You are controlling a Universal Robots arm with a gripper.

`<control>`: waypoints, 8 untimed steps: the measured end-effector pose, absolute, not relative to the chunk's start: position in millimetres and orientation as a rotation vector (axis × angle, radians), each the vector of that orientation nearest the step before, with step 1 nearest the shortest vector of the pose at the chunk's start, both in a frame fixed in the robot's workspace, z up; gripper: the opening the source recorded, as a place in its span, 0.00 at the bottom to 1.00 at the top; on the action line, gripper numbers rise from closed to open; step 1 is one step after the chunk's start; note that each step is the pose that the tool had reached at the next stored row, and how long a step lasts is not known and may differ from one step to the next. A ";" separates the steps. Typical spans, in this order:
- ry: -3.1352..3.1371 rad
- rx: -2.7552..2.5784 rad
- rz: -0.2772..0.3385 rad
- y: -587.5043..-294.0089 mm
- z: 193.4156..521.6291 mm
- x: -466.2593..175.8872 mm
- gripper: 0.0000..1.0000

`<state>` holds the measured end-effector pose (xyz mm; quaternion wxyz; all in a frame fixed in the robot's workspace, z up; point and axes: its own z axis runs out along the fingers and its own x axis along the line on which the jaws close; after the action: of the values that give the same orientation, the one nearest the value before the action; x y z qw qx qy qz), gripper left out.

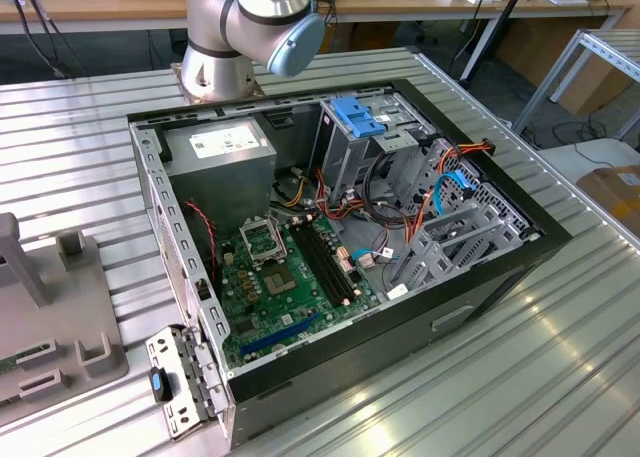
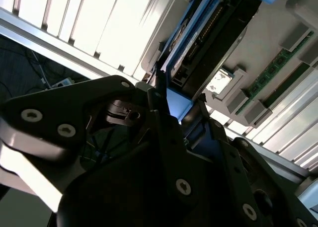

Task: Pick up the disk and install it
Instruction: 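Pick up the disk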

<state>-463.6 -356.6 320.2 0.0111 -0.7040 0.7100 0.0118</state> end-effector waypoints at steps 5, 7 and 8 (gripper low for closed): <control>2.215 -2.196 0.037 -356.6 327.8 -463.6 0.36; 2.215 -2.196 0.037 -356.6 333.6 -463.6 0.36; 2.215 -2.196 0.037 -356.6 335.4 -463.6 0.36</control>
<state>-463.6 -356.6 335.4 0.0111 -0.7040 0.7100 0.0118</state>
